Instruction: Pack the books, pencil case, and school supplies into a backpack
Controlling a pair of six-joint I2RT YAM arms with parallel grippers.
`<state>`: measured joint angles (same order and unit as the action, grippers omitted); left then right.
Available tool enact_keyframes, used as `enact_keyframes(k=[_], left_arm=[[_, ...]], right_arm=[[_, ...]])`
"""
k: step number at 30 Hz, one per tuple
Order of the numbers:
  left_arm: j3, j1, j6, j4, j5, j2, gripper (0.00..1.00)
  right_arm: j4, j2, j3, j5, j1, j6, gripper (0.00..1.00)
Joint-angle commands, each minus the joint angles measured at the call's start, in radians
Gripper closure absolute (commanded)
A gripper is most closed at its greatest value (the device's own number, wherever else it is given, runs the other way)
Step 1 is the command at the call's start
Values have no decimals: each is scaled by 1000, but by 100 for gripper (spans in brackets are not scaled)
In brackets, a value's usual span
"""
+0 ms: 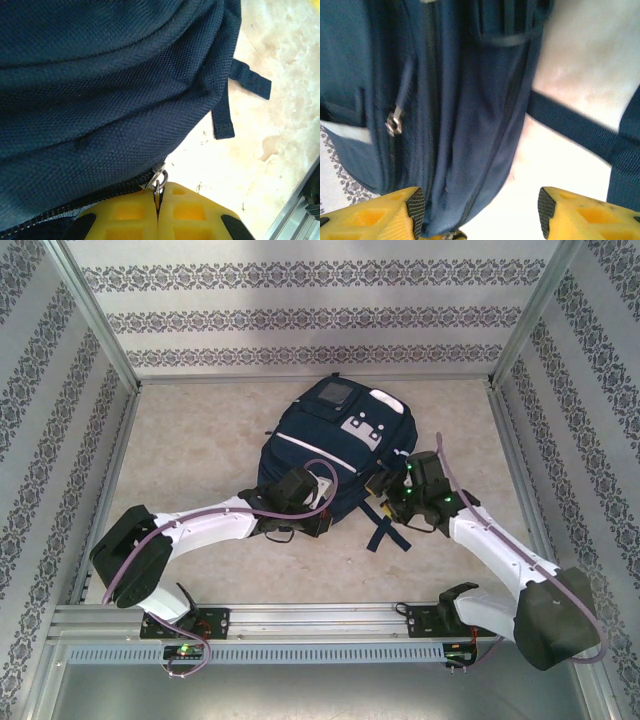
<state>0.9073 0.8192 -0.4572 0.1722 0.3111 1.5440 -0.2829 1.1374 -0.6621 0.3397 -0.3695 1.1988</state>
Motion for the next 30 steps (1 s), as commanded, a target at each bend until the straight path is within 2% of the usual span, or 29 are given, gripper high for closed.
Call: enact_keyframes(k=[1, 6, 8, 18, 22, 30], left_arm=[[32, 17, -5, -18, 21, -7, 100], [26, 18, -7, -17, 18, -14, 100], [23, 18, -6, -16, 16, -18, 100], [22, 18, -6, -14, 12, -25, 100], [20, 18, -1, -1, -2, -31, 100], [-2, 17, 25, 66, -78, -77, 100]], right_arm=[[110, 23, 15, 13, -52, 102, 37], [204, 96, 14, -1, -97, 145, 40], [226, 128, 10, -1, -111, 153, 45], [248, 179, 31, -50, -137, 155, 81], [207, 204, 7, -80, -136, 123, 100], [86, 174, -18, -144, -87, 8, 100]])
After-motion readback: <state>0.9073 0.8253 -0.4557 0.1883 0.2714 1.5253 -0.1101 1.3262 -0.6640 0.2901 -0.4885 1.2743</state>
